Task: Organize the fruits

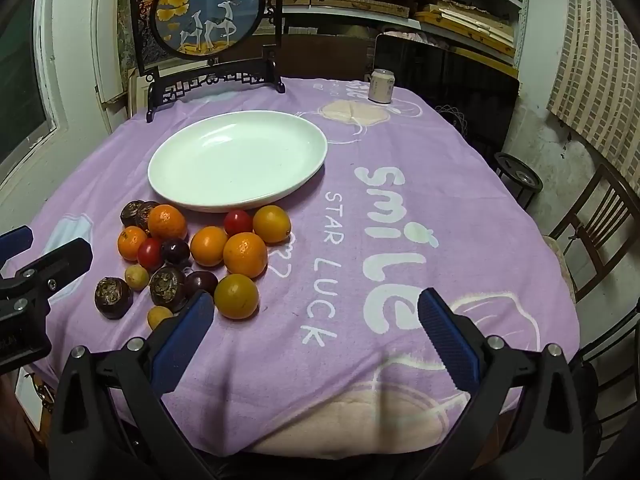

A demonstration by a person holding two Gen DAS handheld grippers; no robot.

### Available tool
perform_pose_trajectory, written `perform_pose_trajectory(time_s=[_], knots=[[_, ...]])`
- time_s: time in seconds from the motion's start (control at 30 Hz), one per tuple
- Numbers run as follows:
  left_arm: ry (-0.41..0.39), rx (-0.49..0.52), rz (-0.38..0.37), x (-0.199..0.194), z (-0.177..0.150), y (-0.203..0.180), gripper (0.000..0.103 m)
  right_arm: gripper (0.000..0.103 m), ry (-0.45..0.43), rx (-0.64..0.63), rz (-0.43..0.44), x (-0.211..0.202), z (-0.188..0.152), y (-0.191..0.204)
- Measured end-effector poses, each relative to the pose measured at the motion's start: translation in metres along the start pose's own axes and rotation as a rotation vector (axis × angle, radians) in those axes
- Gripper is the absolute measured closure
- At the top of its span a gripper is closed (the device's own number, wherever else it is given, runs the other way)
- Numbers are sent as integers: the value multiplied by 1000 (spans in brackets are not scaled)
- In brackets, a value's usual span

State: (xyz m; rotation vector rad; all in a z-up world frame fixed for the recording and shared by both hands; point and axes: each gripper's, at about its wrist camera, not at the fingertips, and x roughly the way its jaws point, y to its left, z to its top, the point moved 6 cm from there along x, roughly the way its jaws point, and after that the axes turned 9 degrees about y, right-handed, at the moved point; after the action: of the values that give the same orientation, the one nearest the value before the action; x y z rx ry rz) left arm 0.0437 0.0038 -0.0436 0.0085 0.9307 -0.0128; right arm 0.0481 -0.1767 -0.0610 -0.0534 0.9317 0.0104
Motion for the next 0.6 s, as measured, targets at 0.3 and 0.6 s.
perform_pose_trajectory(time_s=[0.3,0.6], knots=[[0,-2,-1,0,0,0,2,1,0,1,2,1,-1,0],[1,-3,-1,-1,0,0,2,1,2,0,3,2,-2,3]])
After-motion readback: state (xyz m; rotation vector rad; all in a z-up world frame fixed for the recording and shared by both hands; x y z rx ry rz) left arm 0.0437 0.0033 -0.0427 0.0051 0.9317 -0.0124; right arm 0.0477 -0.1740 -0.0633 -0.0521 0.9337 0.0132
